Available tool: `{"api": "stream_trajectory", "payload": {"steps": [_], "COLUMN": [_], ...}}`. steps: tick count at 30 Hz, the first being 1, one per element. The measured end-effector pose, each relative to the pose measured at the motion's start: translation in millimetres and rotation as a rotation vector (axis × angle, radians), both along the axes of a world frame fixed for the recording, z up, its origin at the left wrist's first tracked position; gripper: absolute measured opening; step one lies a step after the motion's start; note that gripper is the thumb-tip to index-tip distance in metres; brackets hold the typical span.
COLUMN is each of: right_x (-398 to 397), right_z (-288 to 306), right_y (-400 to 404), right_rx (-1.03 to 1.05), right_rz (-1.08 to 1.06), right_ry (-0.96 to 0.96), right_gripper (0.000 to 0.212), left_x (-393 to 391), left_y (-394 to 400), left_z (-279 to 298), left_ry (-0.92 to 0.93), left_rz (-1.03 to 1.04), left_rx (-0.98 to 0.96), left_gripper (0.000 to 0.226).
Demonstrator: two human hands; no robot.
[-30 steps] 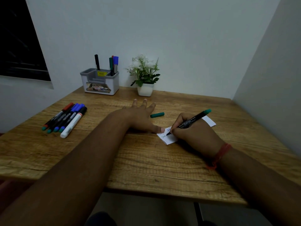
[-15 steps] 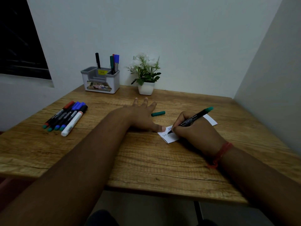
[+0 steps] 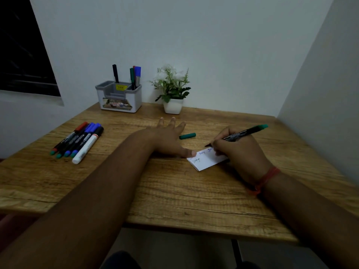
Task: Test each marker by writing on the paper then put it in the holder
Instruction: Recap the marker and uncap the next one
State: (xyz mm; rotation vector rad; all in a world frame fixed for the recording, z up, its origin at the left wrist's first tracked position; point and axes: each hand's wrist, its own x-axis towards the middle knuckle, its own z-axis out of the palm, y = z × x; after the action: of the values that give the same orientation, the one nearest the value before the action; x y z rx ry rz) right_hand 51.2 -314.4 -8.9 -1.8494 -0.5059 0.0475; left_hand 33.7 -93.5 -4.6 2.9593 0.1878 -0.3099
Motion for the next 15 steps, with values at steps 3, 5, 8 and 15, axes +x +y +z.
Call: {"api": "stream_trajectory", "payload": {"steps": [3,5,8,15], "right_x": [8.8,17.0,32.6,69.1], "right_z": [6.2,11.6,19.8,30.7], "right_y": [-1.5,-1.3,1.6,15.5], "right_rx": [0.160,0.239,0.288,0.224], "right_rz": [-0.048,-0.058,-0.020,0.050], "right_ry": [0.045,0.056,0.029,-0.018], "right_gripper": [0.007,0.007,0.014,0.015], "left_x": [-2.1,-3.5,-2.5,6.1], "left_y": [-0.1,1.3,3.8,5.4], "left_z": [1.6,2.0,0.1,-6.7], "left_ry": [-0.012,-0.021,-0.062,-0.402], "left_rz": [0.006,0.018,0.040,0.093], "left_rx": [-0.061,-0.115,-0.133,-0.169], "left_gripper": [0.116,0.111,0.101,0.067]}}
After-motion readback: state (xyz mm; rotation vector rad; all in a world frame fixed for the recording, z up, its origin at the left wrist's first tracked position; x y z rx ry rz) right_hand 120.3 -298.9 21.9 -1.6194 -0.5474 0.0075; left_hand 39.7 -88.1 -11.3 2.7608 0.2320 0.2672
